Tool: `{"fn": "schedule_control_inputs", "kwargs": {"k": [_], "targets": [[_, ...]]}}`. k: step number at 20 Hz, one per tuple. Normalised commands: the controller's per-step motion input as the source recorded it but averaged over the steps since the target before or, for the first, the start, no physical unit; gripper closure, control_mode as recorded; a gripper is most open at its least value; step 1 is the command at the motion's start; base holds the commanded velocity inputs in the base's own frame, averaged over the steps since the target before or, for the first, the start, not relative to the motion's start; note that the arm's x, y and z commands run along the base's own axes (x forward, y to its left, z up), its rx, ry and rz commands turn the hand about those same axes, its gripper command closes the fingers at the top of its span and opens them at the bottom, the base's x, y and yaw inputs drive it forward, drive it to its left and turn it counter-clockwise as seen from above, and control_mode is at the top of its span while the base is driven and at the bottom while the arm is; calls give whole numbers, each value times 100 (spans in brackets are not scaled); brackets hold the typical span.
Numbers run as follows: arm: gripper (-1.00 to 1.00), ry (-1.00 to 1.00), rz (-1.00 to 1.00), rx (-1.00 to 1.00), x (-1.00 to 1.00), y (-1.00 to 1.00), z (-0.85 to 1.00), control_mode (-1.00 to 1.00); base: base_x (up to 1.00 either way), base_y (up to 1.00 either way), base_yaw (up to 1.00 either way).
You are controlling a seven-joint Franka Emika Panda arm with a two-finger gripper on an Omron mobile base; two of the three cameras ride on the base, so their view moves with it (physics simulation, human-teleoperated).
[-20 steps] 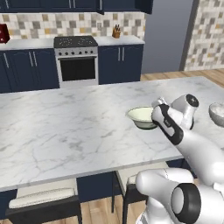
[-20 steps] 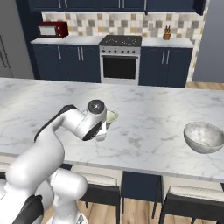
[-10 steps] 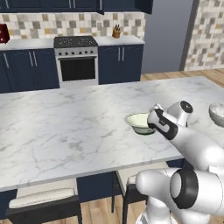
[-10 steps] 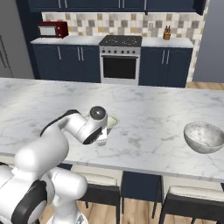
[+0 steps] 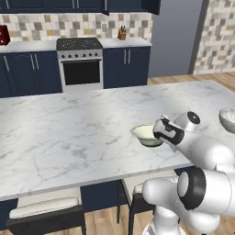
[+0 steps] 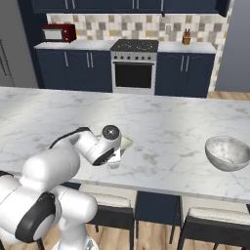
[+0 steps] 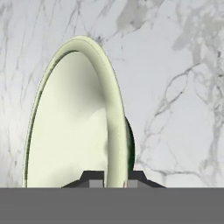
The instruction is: Pick up the bowls from the cabinet and place each bowl in front of a stool on the dining counter.
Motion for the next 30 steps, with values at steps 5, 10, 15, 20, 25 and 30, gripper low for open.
{"fn": "schedule_control_inputs", "kwargs": {"k": [5, 10, 15, 20, 25, 30], "targets": [[100, 0, 0, 0, 5, 0, -38, -100, 0, 0, 0], [100, 0, 0, 0, 14, 0, -22, -100, 0, 0, 0], [100, 0, 0, 0, 5, 0, -23, -100, 0, 0, 0], [-100, 0, 0, 0, 0, 0, -1, -100, 0, 0, 0], [-100, 0, 2, -2, 0, 0, 1, -100, 0, 0, 0], [-100, 0, 0, -11, -23, 0, 32, -100, 0, 0, 0]]}}
